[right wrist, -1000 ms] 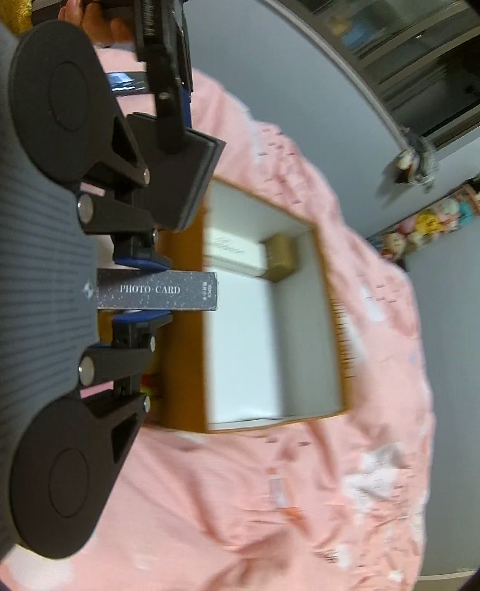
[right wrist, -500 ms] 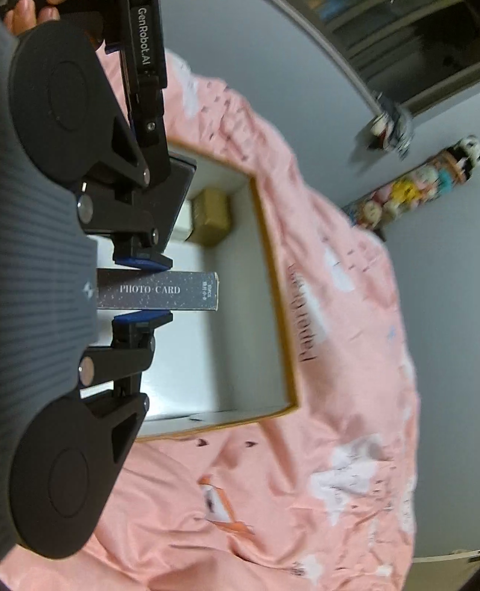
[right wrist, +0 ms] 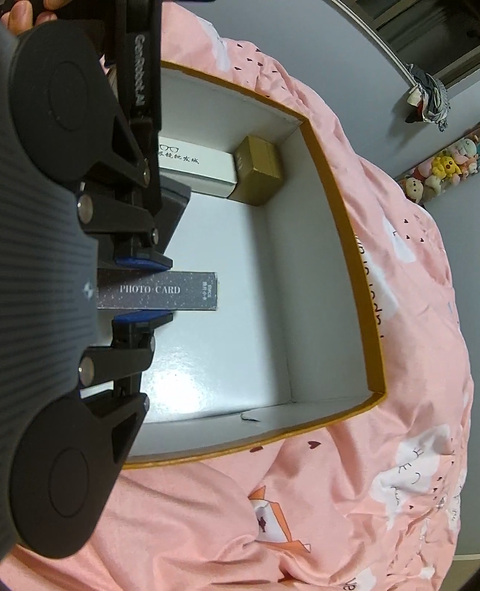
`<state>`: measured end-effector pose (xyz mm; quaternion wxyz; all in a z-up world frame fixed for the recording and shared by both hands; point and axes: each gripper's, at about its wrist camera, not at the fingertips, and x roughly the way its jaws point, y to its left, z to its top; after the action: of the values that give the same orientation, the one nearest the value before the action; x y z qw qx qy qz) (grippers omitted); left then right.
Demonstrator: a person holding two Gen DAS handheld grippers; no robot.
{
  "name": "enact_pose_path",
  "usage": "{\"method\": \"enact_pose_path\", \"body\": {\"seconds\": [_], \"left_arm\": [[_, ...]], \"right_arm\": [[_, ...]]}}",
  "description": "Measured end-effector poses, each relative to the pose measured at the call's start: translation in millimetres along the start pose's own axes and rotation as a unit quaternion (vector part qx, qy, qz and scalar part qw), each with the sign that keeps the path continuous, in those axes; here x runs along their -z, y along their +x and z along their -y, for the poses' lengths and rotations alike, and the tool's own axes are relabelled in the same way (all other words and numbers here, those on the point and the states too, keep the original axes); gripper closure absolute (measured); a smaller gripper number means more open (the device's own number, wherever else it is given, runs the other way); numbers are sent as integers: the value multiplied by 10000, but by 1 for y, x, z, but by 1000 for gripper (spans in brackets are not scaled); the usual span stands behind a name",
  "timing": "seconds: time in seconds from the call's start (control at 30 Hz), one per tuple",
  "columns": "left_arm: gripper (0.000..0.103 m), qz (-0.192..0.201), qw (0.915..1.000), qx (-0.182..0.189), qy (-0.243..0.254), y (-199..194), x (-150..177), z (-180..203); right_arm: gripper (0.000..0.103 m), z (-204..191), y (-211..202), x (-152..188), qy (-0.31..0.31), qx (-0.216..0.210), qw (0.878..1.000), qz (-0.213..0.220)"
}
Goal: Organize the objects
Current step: 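Lower the grey case and PHOTO CARD pack into the orange box and release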
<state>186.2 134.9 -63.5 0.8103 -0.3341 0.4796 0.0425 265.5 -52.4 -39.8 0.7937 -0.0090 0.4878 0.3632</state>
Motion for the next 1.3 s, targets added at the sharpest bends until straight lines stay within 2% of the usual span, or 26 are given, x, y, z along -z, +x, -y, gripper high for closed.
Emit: {"method": "enact_pose_path", "body": {"seconds": [0.13,0.2,0.27,0.53,0.67,0.97,1.07,1.17,1.3], "left_arm": [[62,-19,9999,-68,99,-4,0,0],[61,64,9975,-496,499,-9,3,8],[61,151,9941,-754,761,-12,5,14],[61,331,9902,-922,998,-35,3,15],[61,598,9851,-1128,1148,-36,-4,27],[61,790,9822,-1094,1306,-44,-8,25],[63,733,9822,-1019,1395,-39,-10,25],[64,617,9812,-1019,1521,-32,-13,26],[66,367,9781,-1061,1754,-18,-16,29]], "right_arm": [[79,0,7,1,-8,-11,9999,-100],[79,-1,8,2,-16,-10,9999,-112],[79,0,9,2,-18,-5,9999,-113],[79,0,10,1,-6,0,9999,-138],[79,-5,11,0,-71,-53,9999,-134],[79,-17,24,-1,142,-526,9976,-423],[79,-15,27,-3,221,-560,9968,-525],[78,-8,31,-7,351,-590,9944,-806],[77,-9,31,-13,87,-413,9942,-986]]}}
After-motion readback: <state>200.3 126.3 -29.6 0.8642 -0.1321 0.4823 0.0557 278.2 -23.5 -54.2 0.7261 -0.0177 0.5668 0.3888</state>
